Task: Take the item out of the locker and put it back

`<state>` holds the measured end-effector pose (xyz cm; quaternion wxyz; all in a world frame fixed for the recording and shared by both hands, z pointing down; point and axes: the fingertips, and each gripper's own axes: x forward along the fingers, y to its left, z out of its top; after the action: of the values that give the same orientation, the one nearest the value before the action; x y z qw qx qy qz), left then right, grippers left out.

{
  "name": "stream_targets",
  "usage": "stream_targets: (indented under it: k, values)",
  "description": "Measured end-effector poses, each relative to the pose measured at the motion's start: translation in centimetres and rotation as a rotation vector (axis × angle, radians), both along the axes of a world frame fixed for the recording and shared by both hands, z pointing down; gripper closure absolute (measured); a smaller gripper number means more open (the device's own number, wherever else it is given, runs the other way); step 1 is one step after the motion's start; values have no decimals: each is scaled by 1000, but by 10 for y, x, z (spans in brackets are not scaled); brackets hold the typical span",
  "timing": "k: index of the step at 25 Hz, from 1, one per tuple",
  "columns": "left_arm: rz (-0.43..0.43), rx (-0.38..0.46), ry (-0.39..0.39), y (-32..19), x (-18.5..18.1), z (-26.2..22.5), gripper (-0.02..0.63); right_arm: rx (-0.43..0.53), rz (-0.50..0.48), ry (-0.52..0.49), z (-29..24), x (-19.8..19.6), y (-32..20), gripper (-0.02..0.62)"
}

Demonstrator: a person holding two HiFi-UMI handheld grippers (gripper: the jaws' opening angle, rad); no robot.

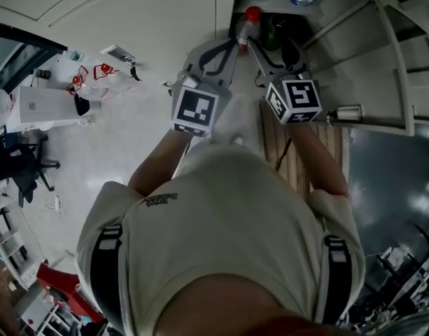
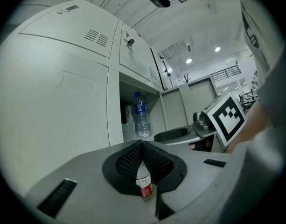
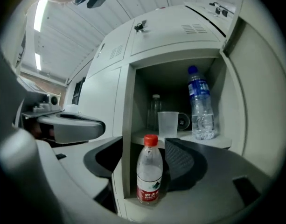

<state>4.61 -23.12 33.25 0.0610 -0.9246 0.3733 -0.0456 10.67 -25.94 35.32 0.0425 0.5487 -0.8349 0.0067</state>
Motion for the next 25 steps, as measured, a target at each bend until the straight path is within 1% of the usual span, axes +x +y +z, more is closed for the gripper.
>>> stream_targets:
  k: [2,5,8,9,16,21,25]
  values:
    - [-4,0,-23,-4,1,10,594,-14,12,15,12,-2,-13,292]
    - [-15,-19,-48,-8,0,26,594,-43,31,25,31,-3,-28,291]
    - [-30,-47,-33,-13,-1,40,594,-77,37,22,49,-5,-40,287]
    - [-33,-53,-24,-15,-1,45,594,-88,36,22,54,-6,-43,256]
    - [-42,-87,-26,-26,-4,75,594,-137,54,29,90,-10,-62,255]
    - [-42,-76,-16,-30,-5,78,594,-176,65,41,116,-13,-71,255]
    - [-46,-82,-24,-32,-6,81,594,-191,74,43,128,-14,-75,258]
